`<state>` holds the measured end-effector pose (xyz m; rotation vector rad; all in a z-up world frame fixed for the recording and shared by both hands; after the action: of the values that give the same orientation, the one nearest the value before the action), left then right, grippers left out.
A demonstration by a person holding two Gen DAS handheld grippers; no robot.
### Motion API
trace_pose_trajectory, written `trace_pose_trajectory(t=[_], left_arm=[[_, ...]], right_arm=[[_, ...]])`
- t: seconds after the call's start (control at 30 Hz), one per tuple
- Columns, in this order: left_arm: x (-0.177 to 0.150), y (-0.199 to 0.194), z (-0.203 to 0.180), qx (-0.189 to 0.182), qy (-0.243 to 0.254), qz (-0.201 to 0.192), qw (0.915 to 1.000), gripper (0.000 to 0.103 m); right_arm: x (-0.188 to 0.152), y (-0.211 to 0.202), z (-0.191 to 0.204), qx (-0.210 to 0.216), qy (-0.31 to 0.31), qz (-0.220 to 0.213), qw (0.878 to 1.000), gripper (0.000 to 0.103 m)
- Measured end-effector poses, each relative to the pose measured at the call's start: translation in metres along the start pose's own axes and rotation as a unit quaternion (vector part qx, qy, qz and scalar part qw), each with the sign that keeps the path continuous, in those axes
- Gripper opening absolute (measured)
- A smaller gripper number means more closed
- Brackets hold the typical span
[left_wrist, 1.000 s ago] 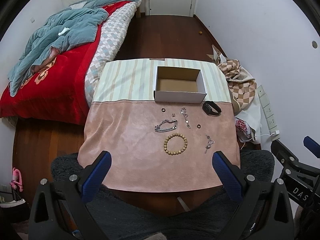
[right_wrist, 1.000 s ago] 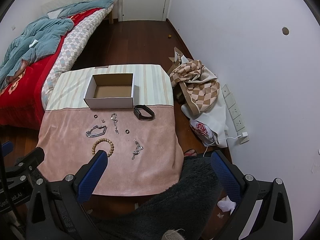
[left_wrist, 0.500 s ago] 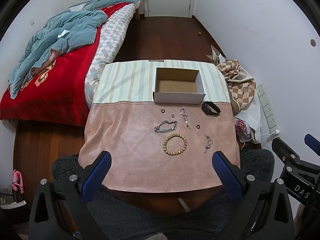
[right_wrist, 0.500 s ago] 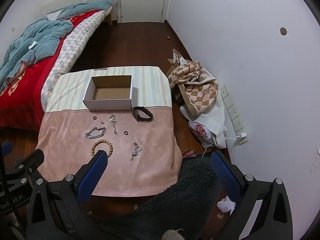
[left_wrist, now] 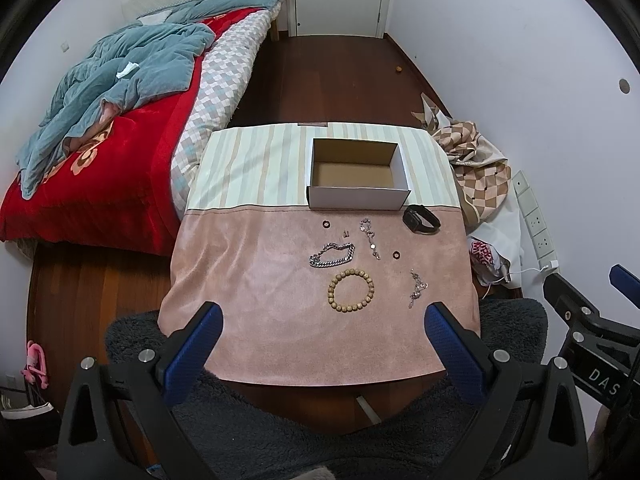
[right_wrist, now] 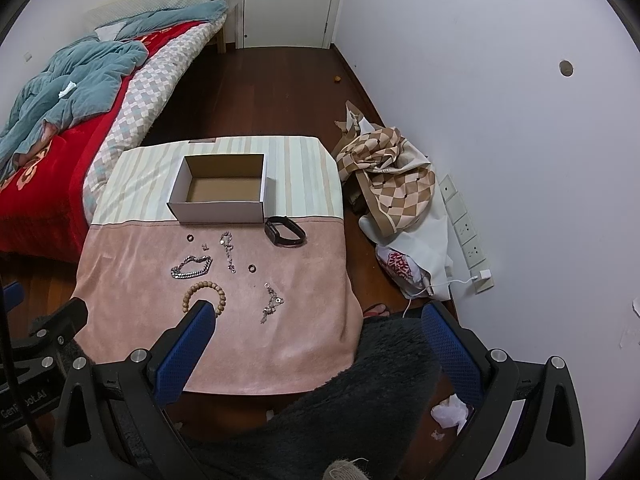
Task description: Organize jewelry
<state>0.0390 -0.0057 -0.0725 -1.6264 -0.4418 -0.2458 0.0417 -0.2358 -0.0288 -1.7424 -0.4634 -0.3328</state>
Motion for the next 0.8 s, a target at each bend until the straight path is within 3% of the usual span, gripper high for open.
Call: trace_pose_trajectory(t=[0.8], left_arm=[[0.0000, -0.0053, 0.0006, -0.002, 0.001, -0.009, 1.0000, 0.103]], right_arm=[[0.0010, -0.0027, 0.0006, 0.000, -0.001, -0.003, 1.000, 0.103]])
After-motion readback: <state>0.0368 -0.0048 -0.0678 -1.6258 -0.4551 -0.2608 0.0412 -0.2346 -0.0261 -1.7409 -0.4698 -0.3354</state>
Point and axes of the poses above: each gripper's, at about its wrist camera, not at the fingertips, and y roughly the way its jaws point, z to its left, x to its top, the point moved 10 cm from there along y, roughly the way its jaws point, and after that the axes turned 5 degrees about -x, right-handed, at the moved point
